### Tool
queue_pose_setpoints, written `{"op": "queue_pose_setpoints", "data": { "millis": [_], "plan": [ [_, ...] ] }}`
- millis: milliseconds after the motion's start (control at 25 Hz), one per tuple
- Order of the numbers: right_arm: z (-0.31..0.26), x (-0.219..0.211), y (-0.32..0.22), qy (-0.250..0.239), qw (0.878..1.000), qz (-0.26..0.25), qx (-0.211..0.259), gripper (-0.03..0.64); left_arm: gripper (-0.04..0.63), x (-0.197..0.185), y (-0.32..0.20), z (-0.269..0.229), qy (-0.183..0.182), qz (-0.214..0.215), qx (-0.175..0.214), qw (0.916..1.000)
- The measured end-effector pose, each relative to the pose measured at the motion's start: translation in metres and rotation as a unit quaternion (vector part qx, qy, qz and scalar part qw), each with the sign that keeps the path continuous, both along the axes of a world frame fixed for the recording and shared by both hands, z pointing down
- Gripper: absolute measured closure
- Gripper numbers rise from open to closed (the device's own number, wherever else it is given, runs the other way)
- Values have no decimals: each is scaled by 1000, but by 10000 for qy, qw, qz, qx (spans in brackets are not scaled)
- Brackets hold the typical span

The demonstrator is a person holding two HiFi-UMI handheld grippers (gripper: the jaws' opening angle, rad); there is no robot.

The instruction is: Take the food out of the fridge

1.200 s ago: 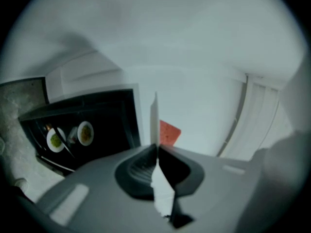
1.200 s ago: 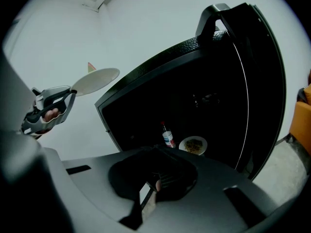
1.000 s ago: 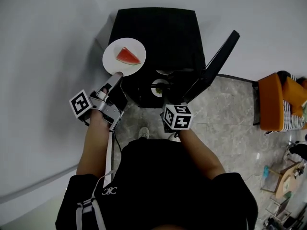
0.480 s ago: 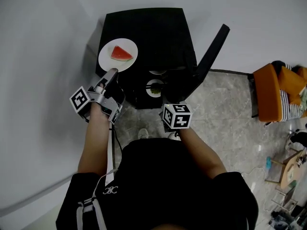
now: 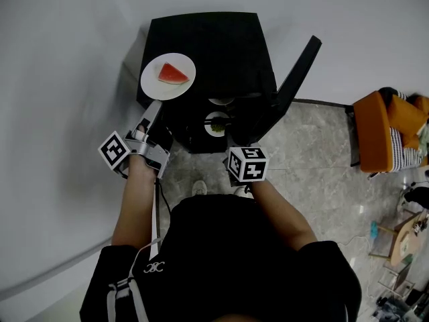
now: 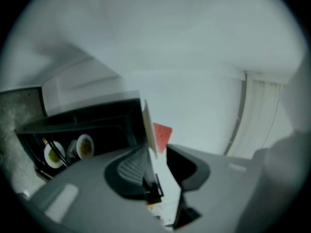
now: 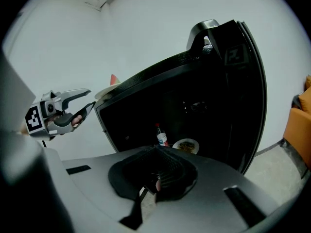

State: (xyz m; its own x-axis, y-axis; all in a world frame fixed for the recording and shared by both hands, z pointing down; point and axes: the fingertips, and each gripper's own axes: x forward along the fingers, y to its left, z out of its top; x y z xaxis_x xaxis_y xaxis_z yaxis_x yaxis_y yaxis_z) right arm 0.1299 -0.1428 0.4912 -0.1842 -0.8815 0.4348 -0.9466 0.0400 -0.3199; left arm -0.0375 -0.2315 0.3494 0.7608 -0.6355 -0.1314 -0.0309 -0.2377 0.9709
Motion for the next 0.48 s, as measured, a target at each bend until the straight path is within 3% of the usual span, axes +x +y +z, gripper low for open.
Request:
{"op": "queue_pose_setpoints", "data": {
  "millis": [40, 80, 160, 240, 280, 360, 440, 480],
  "plan": [
    [0, -2, 1, -1, 10000, -21, 0, 618, 504, -4, 4, -2, -138, -93, 175, 9997],
    [0, -3, 1, -3, 10000, -39, 2, 618, 593, -7, 9, -3, -350, -174, 384, 9985],
    [-1, -7, 0, -15, 10000, -60, 9, 618, 597, -13, 19, 7, -1023, -279, 709, 9918],
    [-5, -9, -1, -100, 9999, -42, 19, 618, 598, -24, 27, 30, -1983, -383, 998, 9743],
    [-8, -11, -2, -199, 9998, -31, 31, 618, 598, -20, 31, 25, -2443, -364, 1461, 9579],
    [-16, -15, -4, -410, 9991, -21, 102, 618, 598, -6, 40, 9, -3264, -272, 2459, 9123],
    [-27, -17, -5, -440, 9986, -9, 277, 618, 598, 4, 49, 10, -3966, -199, 3064, 8651],
    [-34, -18, -6, -388, 9984, -7, 404, 618, 598, 8, 54, 12, -4216, -162, 3258, 8461]
  ]
}}
